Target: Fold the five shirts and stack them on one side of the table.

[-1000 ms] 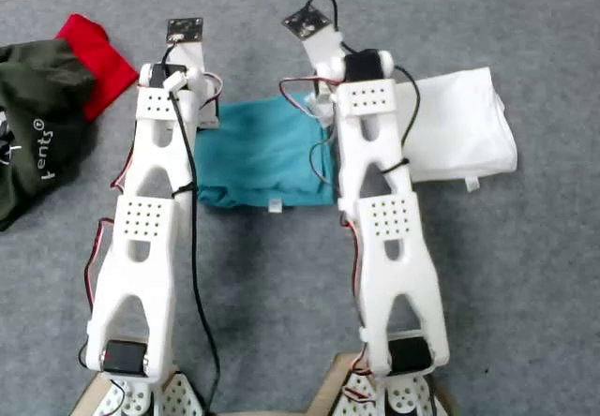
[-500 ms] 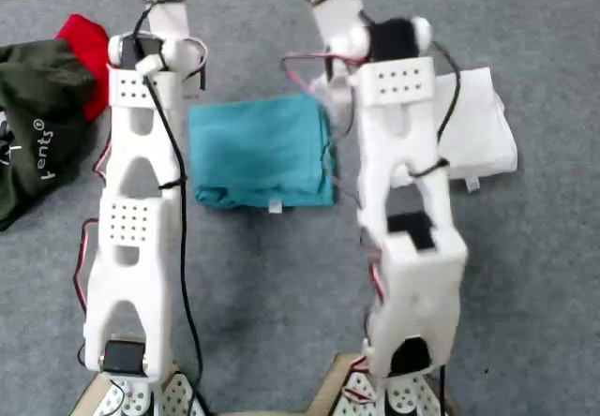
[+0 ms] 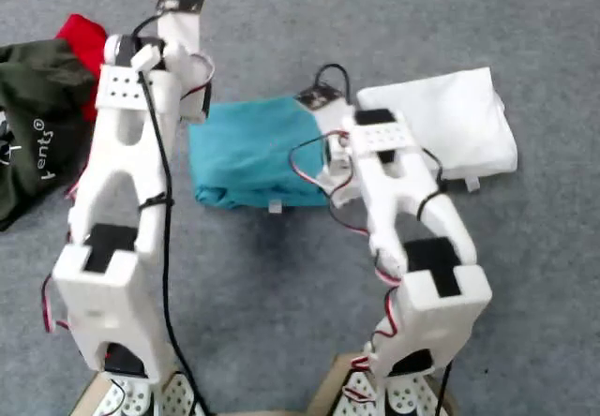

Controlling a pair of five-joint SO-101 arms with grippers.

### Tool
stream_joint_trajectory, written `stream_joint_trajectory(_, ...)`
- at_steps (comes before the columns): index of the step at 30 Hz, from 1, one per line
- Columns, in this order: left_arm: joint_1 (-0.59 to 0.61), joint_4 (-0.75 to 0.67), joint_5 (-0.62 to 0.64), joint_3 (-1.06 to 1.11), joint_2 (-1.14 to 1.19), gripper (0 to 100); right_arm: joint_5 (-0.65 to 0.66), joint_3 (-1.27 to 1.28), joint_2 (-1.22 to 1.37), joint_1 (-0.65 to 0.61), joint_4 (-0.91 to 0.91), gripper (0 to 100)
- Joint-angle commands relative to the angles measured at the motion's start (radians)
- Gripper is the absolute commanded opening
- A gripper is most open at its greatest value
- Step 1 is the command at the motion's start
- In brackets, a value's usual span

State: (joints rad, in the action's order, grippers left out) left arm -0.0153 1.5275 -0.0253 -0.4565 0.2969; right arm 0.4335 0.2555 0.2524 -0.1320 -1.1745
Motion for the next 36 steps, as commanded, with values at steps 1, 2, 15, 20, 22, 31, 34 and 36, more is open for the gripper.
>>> stream_joint_trajectory(1, 0.025, -0.189, -0.012, 0.309, -0.176, 3, 0.0, -0.03, -0.012, 0.061, -0.008, 1.5)
stream_joint_trajectory(2, 0.027, -0.238, -0.014, 0.387, -0.218, 3, 0.0, -0.061, -0.024, 0.066, -0.048, 1.5)
stream_joint_trajectory(15, 0.096, -0.506, -0.003, 0.995, -0.592, 3, -0.092, -0.374, -0.059, -0.189, -0.141, 1.5)
stream_joint_trajectory(20, 0.13, -0.572, -0.003, 1.095, -0.595, 3, -0.172, -0.364, 0.162, -0.152, -0.046, 1.5)
stream_joint_trajectory(22, 0.145, -0.609, -0.003, 1.121, -0.598, 3, -0.173, -0.366, 0.237, -0.118, -0.046, 1.5)
stream_joint_trajectory(31, 0.17, -0.684, -0.003, 1.164, -0.601, 3, -0.172, -0.49, 0.303, -0.069, -0.133, 1.5)
stream_joint_trajectory(34, 0.148, -0.686, -0.003, 1.116, -0.598, 3, -0.173, -0.633, 0.266, -0.114, -0.272, 1.5)
stream_joint_trajectory(36, 0.148, -0.686, -0.003, 1.063, -0.591, 3, -0.173, -0.742, 0.234, -0.126, -0.367, 1.5)
